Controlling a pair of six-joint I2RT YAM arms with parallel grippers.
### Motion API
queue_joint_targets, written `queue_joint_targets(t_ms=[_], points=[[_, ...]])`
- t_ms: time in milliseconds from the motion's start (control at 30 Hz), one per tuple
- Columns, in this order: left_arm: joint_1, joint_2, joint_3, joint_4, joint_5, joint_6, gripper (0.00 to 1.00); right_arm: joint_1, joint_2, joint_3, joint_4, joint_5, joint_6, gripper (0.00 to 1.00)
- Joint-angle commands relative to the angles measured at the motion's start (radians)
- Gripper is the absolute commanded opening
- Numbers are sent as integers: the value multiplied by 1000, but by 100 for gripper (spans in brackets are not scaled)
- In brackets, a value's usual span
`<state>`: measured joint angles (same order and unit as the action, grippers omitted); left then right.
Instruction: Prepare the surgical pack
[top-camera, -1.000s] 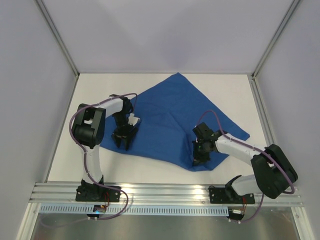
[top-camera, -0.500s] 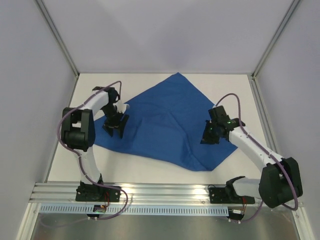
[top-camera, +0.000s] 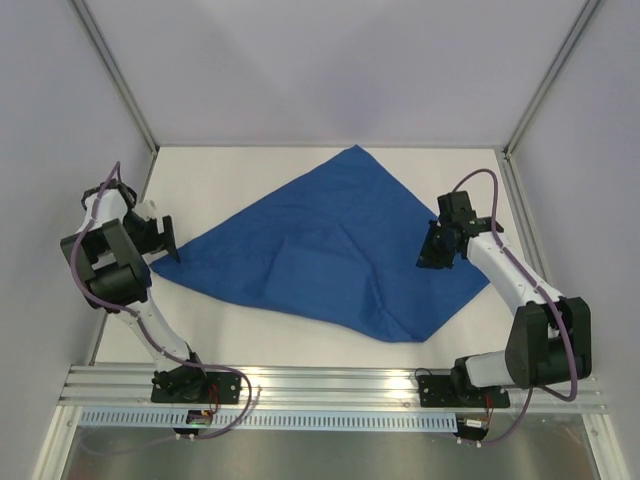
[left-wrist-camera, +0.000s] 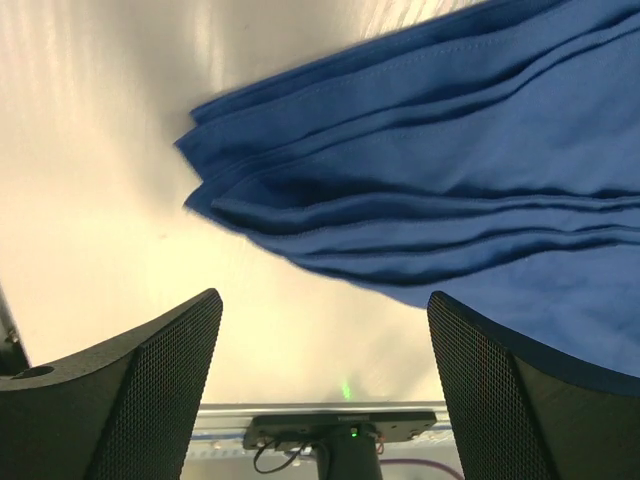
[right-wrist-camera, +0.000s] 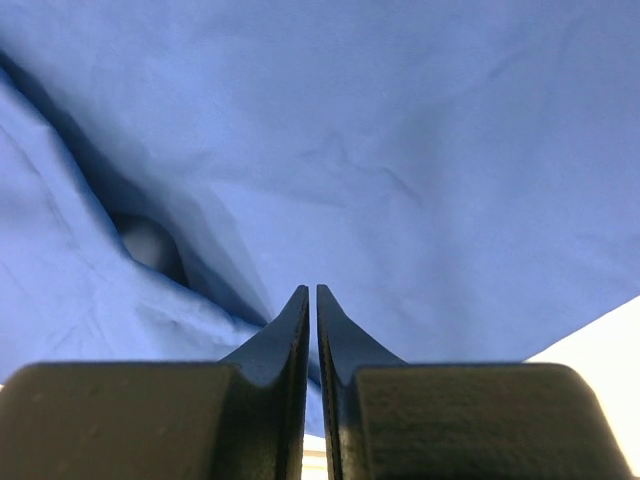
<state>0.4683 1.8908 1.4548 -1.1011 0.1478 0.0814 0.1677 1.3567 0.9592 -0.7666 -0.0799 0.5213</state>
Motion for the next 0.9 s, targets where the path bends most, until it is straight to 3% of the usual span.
queue_joint_targets(t_ms=[0, 200, 567, 667, 767, 833, 867], points=[[-19, 51, 48, 30, 45, -34, 93, 0, 44, 102, 10, -34, -38, 8], [-3, 143, 62, 70, -11, -52, 93, 0, 96, 194, -28, -52, -58, 8], [23, 201, 75, 92, -20, -57, 91, 19, 116, 185, 1, -72, -23, 8], [21, 228, 75, 96, -25, -52, 84, 35, 127, 205, 1, -84, -32, 8], [23, 226, 72, 109, 28, -43, 66, 62, 154, 223, 3, -112, -53, 8], [23, 215, 73, 113, 93, -19, 44, 84, 177, 228, 10, -133, -61, 9], [21, 211, 75, 113, 116, -9, 38, 90, 185, 227, 15, -138, -61, 9]])
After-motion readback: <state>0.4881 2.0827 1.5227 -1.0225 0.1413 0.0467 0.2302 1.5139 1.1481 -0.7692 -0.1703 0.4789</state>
